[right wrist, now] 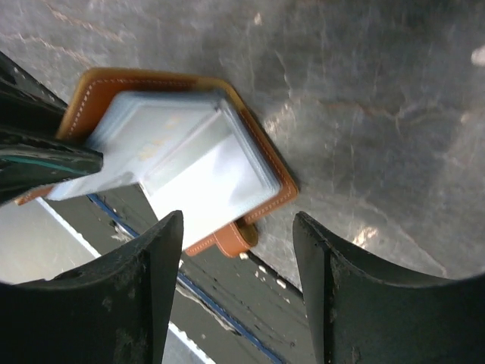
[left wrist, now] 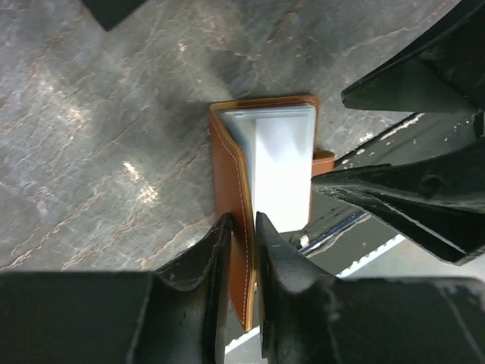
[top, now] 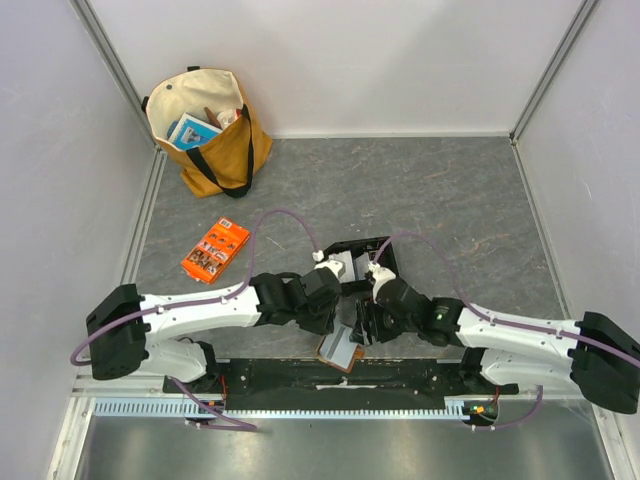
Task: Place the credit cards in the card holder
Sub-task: Close the card holder at the center of the board.
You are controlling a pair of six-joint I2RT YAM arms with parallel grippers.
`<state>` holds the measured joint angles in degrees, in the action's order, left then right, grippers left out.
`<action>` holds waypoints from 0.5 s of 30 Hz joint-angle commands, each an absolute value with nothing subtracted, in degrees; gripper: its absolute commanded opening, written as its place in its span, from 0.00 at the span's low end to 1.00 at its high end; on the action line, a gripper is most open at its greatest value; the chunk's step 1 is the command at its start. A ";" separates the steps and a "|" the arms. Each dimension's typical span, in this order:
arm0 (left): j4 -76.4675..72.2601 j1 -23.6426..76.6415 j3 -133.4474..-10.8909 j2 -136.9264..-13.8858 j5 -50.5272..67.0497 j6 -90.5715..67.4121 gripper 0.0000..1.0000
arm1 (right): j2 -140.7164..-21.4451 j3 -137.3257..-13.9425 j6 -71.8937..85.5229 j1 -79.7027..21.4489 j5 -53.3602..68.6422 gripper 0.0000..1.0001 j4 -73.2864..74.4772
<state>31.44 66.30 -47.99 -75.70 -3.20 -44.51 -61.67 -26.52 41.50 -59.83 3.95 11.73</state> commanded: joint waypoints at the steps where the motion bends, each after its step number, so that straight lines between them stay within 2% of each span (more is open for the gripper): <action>1: 29.18 68.99 -51.85 -77.25 -4.40 -45.09 0.25 | -55.65 -22.95 46.40 -61.35 0.88 0.67 12.04; 7: 25.93 73.29 -55.71 -82.96 -0.27 -44.30 0.26 | -53.26 -21.36 50.88 -61.35 0.35 0.66 17.22; 10: 24.79 74.79 -56.08 -83.85 -0.27 -44.82 0.32 | -51.08 -21.88 55.89 -61.61 -5.87 0.67 24.23; 12: 21.38 74.79 -54.85 -83.93 4.28 -44.39 0.37 | -47.92 -22.93 60.44 -61.52 -12.62 0.64 32.04; 15: 19.78 75.14 -54.76 -84.64 7.29 -44.65 0.38 | -43.25 -22.76 63.98 -61.52 -15.55 0.62 36.11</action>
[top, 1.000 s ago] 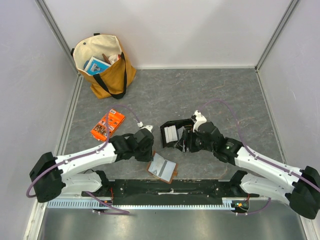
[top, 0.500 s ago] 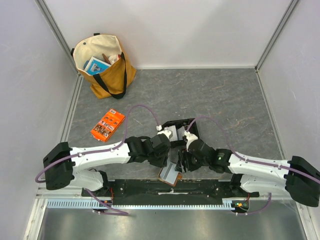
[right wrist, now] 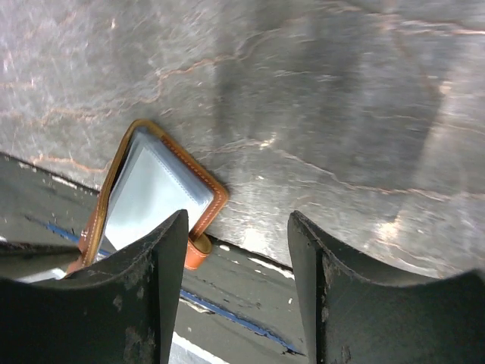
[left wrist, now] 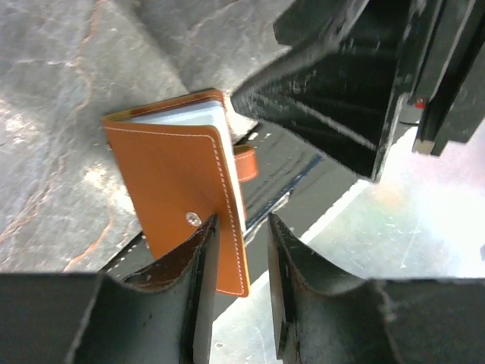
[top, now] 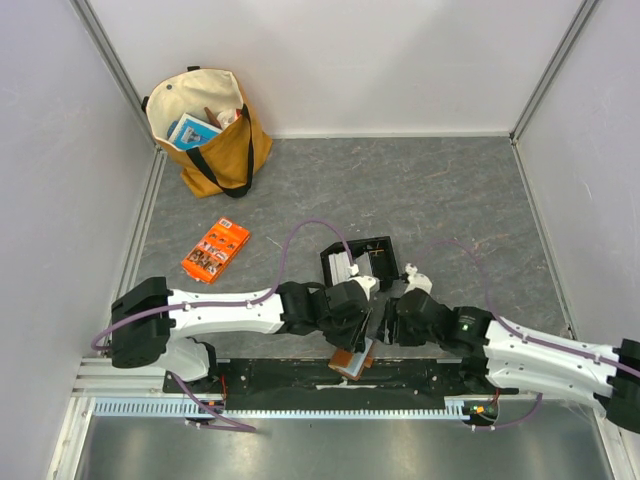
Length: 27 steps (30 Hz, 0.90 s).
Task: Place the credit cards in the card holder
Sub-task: Close the card holder at the center of the board.
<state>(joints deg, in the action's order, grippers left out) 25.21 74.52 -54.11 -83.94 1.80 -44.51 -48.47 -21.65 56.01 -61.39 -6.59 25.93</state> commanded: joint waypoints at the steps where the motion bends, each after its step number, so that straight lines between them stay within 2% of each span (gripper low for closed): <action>1: 19.34 75.23 -54.49 -84.55 7.21 -44.91 0.38 | -42.46 -22.94 64.33 -61.52 -15.56 0.61 36.82; 3: 18.29 75.23 -53.53 -84.11 7.90 -45.44 0.41 | -42.27 -23.03 64.16 -61.61 -14.25 0.60 37.53; 5: 18.80 75.23 -52.82 -83.59 6.69 -46.40 0.41 | -43.50 -22.94 61.89 -61.61 -10.83 0.51 36.31; 7: 18.46 75.23 -51.08 -81.75 4.93 -47.63 0.41 | -45.43 -22.68 58.55 -61.61 -5.47 0.48 33.59; 11: 16.09 75.06 -49.57 -81.38 7.81 -47.72 0.48 | -48.60 -22.41 58.09 -63.37 -1.85 0.47 30.07; 13: 16.08 74.97 -49.75 -83.92 9.05 -47.98 0.46 | -49.48 -21.63 59.14 -63.89 -1.15 0.45 27.26; 15: 16.17 74.97 -50.10 -87.00 10.71 -47.99 0.36 | -51.32 -20.92 60.03 -64.25 -0.18 0.42 24.28; 17: 16.08 74.88 -49.57 -88.41 10.90 -48.86 0.33 | -53.34 -20.22 60.91 -64.77 -0.18 0.40 22.25; 20: 16.52 74.88 -47.82 -87.72 8.01 -50.27 0.32 | -56.94 -19.86 61.44 -65.83 2.37 0.37 18.65; 27: 20.12 73.92 -45.09 -85.52 2.47 -50.80 0.33 | -65.91 -21.18 63.62 -67.06 3.70 0.37 7.31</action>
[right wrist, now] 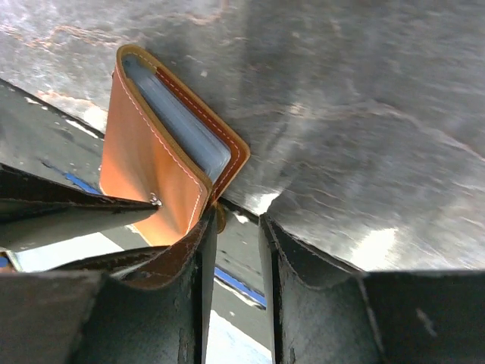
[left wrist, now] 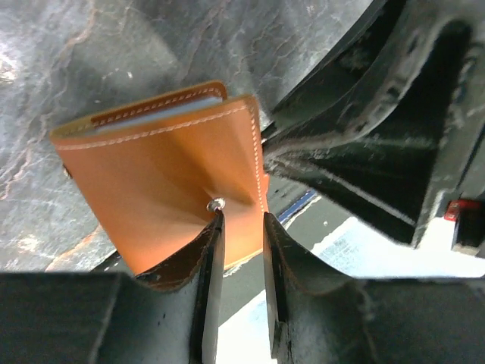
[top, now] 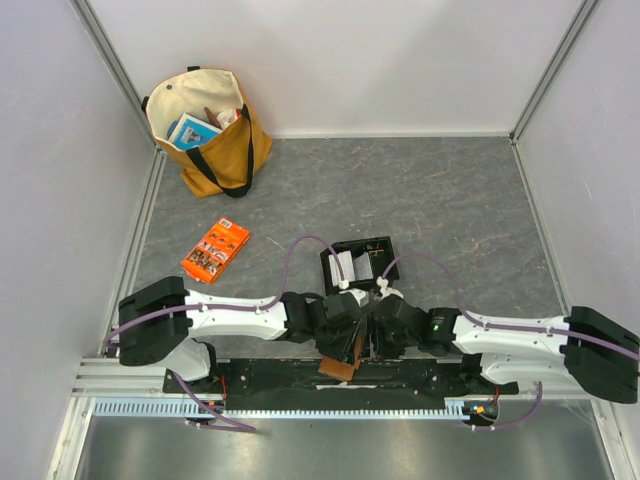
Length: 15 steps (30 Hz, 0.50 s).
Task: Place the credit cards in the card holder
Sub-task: Close the card holder at the center of the board.
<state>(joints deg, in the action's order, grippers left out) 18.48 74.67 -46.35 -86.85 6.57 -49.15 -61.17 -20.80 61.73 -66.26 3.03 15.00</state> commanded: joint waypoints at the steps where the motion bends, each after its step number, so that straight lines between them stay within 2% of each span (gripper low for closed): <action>1: 21.00 73.57 -44.65 -85.60 1.42 -50.63 0.33 | -66.96 -21.70 64.15 -67.06 2.82 0.37 6.42; 8: 21.80 67.25 -38.94 -83.77 -1.84 -49.05 0.33 | -76.63 -29.78 62.42 -67.15 -5.96 0.40 0.88; 15: 24.07 55.21 -38.49 -77.70 -3.69 -43.08 0.35 | -80.95 -39.19 53.27 -62.06 -10.89 0.43 8.42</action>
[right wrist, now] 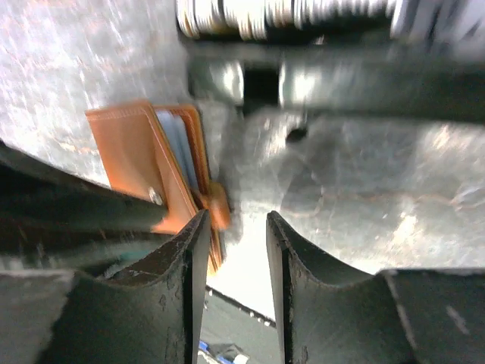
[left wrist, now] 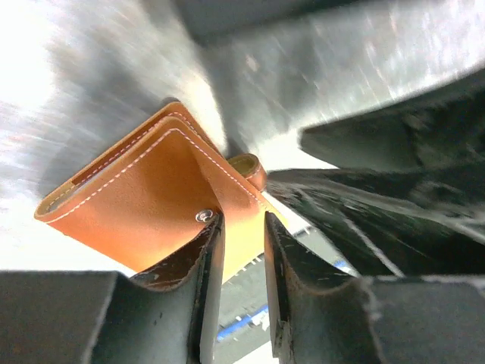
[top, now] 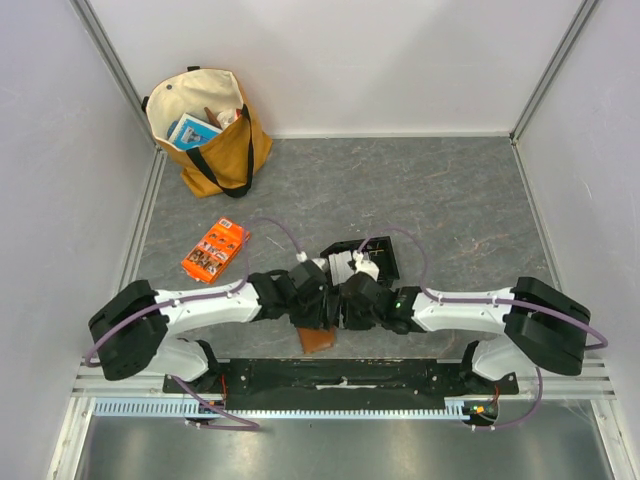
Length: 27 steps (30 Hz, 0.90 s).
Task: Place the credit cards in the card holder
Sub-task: Close the card holder at the center of the board.
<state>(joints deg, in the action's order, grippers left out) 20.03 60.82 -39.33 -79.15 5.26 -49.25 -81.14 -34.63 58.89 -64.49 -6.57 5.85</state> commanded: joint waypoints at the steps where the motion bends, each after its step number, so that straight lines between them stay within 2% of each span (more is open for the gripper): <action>1: 25.47 55.20 -39.11 -76.39 -4.47 -42.20 0.36 | -80.08 -39.20 52.22 -61.53 -12.12 0.44 10.09; 5: 27.77 55.20 -39.12 -69.01 -2.47 -41.92 0.45 | -74.37 -36.13 47.82 -60.56 -11.52 0.47 11.43; 9: 28.65 55.20 -35.96 -60.05 -0.26 -46.74 0.50 | -71.46 -33.49 46.94 -60.56 -8.88 0.47 11.34; 14: 32.86 55.20 -32.09 -52.83 -5.18 -52.46 0.60 | -71.89 -35.06 46.41 -59.51 -10.81 0.49 11.33; 20: 35.86 55.20 -30.06 -56.33 -7.99 -58.70 0.64 | -78.66 -40.95 44.74 -53.97 -12.12 0.50 11.69; 27: 28.66 52.91 -27.07 -60.99 -6.41 -58.45 0.68 | -82.53 -43.42 35.53 -50.01 -13.63 0.54 11.08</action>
<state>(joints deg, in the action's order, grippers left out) 33.19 54.39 -27.64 -58.85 -5.85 -56.34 -81.52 -41.15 42.74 -51.53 -10.87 12.32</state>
